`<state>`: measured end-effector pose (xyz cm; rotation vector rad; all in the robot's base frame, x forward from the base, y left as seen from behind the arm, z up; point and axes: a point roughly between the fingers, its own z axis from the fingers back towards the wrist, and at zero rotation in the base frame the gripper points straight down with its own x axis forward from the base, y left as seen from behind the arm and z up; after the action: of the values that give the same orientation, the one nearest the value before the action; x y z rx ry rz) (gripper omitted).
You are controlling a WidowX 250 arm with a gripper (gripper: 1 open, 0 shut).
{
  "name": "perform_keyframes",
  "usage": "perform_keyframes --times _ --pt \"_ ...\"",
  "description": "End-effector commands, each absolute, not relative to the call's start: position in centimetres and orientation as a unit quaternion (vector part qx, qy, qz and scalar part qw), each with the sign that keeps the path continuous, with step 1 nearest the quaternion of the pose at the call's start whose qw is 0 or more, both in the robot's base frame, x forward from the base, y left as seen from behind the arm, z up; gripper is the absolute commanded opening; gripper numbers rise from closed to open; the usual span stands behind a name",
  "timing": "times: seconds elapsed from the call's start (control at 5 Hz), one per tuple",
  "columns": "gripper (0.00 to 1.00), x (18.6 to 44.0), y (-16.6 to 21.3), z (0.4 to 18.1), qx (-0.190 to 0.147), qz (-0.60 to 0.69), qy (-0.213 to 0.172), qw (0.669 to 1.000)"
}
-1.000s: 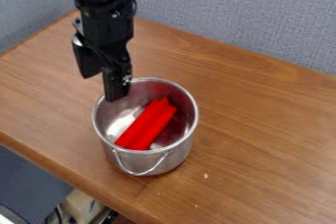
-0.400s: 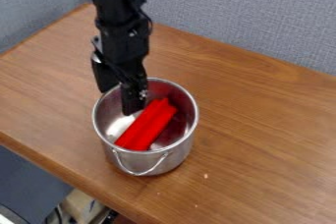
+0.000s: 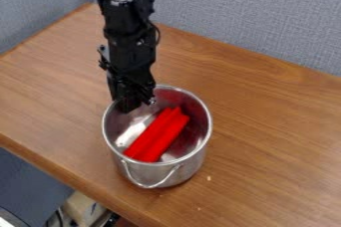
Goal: Move the red object from the metal pot to the table
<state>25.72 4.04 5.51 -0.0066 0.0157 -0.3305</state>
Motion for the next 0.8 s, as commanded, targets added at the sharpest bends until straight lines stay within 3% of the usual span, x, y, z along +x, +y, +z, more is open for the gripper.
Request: perform_keyframes --times 0.0,0.4,0.6 --pt "0.00 25.8 4.3 6.0 0.005 -0.137 -0.003 0.991" --pt "0.00 27.1 2.9 5.0 0.012 -0.023 -0.013 1.000" --pt "0.00 25.9 2.2 5.5 0.018 -0.009 -0.021 1.000"
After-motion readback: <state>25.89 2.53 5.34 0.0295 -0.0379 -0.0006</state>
